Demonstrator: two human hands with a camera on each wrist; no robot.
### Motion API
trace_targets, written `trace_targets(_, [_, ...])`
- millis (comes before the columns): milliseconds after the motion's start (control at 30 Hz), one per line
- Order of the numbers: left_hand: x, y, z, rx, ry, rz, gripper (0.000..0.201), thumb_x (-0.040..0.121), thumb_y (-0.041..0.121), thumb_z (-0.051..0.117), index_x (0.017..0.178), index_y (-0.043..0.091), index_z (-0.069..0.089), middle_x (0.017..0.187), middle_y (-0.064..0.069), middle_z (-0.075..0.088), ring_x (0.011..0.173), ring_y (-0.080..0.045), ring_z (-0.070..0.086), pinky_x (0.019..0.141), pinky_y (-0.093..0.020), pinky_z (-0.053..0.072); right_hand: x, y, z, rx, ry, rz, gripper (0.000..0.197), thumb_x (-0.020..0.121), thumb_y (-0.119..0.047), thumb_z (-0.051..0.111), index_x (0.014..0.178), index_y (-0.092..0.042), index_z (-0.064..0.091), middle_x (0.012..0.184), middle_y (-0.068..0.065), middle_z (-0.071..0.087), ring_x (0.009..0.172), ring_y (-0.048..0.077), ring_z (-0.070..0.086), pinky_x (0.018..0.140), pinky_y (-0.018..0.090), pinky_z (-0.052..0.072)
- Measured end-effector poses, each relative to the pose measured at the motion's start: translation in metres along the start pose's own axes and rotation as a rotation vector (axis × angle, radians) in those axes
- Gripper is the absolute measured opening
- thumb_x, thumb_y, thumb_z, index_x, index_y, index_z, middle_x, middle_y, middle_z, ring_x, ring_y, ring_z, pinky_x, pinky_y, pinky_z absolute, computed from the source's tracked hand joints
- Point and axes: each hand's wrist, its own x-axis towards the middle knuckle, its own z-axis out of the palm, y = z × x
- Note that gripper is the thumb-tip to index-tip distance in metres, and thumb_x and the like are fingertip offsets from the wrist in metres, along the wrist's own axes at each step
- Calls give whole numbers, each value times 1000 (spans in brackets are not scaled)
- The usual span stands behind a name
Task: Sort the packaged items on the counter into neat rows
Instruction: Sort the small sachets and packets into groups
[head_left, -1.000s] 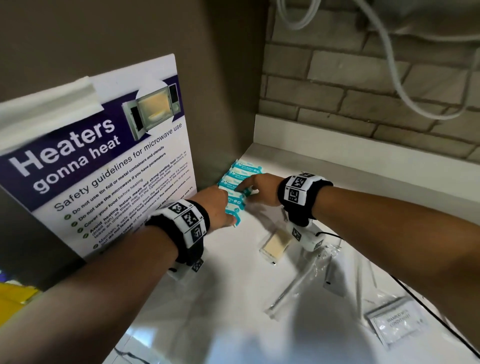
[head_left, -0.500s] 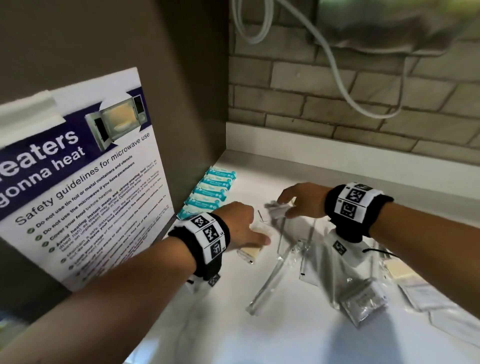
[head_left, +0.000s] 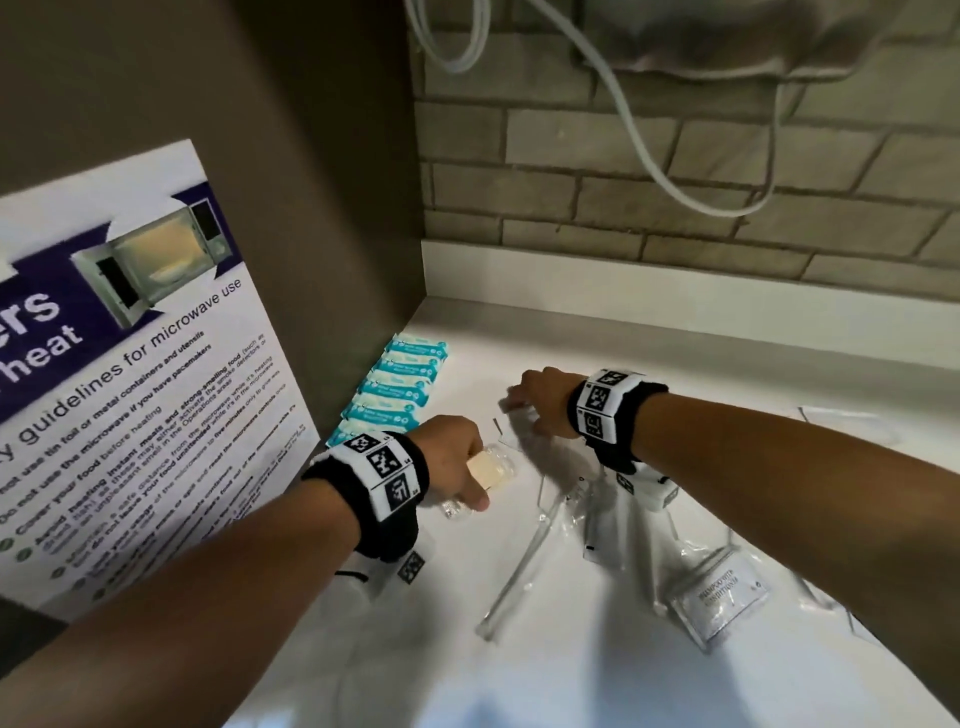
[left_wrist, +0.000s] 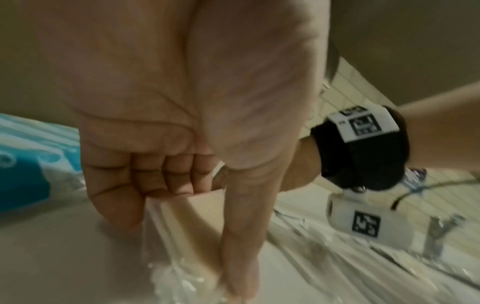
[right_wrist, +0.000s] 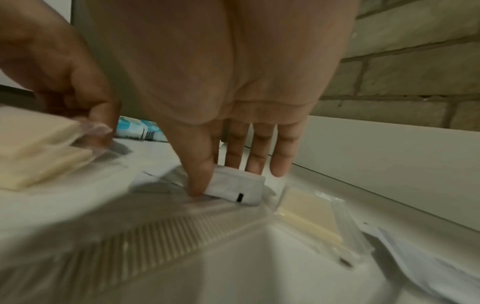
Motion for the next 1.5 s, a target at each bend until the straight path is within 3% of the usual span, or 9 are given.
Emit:
trace_targets(167, [5, -8, -8, -52, 19, 39, 30, 79, 29, 76, 100, 21, 57, 100, 1, 64, 91, -20, 60, 74, -26, 44, 4, -2, -8, -137, -16, 13, 44, 88, -33, 59, 130, -23, 51, 124, 5, 52, 121, 29, 47, 92, 37, 46])
trace_targets(300, [6, -6, -11, 5, 12, 69, 50, 87, 32, 66, 132, 16, 47, 131, -2, 55, 117, -23, 53, 87, -25, 39, 0, 5, -7, -37, 0, 18, 24, 88, -18, 58, 112, -17, 59, 116, 6, 60, 111, 29, 56, 88, 35, 47])
trace_targets(400, [4, -2, -6, 5, -49, 90, 52, 90, 32, 62, 136, 18, 41, 132, -3, 54, 108, -20, 53, 86, -28, 42, -12, 10, -13, 117, 26, 37, 16, 84, -18, 67, 95, -17, 55, 97, 4, 58, 91, 25, 56, 73, 30, 42])
trace_targets(533, [4, 11, 2, -14, -94, 134, 53, 93, 29, 61, 139, 17, 37, 129, -3, 54, 102, -18, 52, 80, -25, 38, -37, 20, -26, 231, 113, 79, 25, 87, -21, 67, 106, -12, 54, 96, 3, 53, 85, 22, 48, 71, 29, 36])
trace_targets(700, [5, 22, 7, 36, -80, 153, 54, 91, 25, 61, 138, 17, 34, 98, 1, 56, 85, -16, 55, 73, -26, 40, -66, 30, -31, 380, 153, 126, 46, 87, -18, 65, 129, -12, 46, 110, 7, 60, 88, 24, 57, 71, 28, 44])
trace_targets(800, [6, 23, 8, 165, -11, 175, 58, 89, 31, 63, 138, 14, 37, 126, -7, 50, 113, -25, 52, 90, -29, 41, -82, 33, -26, 285, 135, 122, 15, 90, -20, 61, 97, -11, 51, 93, 3, 53, 88, 22, 50, 72, 26, 35])
trace_targets(1067, [0, 29, 10, 169, 144, 211, 79, 79, 36, 72, 146, 19, 33, 135, -6, 39, 127, -28, 35, 105, -40, 37, -113, 33, -13, 298, 147, 180, 29, 90, -18, 56, 69, -20, 36, 86, 2, 50, 83, 24, 47, 65, 26, 34])
trace_targets(1267, [-31, 87, 20, -5, 49, 504, 32, 84, 34, 72, 111, 19, 66, 100, 5, 60, 87, -14, 56, 72, -17, 43, -130, 42, -8, 387, 141, 270, 16, 91, -22, 56, 100, -12, 48, 100, 3, 51, 89, 21, 48, 71, 27, 37])
trace_targets(1500, [-24, 109, 55, 224, -13, 376, 84, 65, 47, 84, 133, 16, 47, 130, 1, 54, 111, -21, 57, 89, -21, 44, -150, 64, 11, 411, 94, 311, 29, 82, -22, 67, 72, -18, 40, 79, -1, 49, 70, 18, 49, 56, 25, 38])
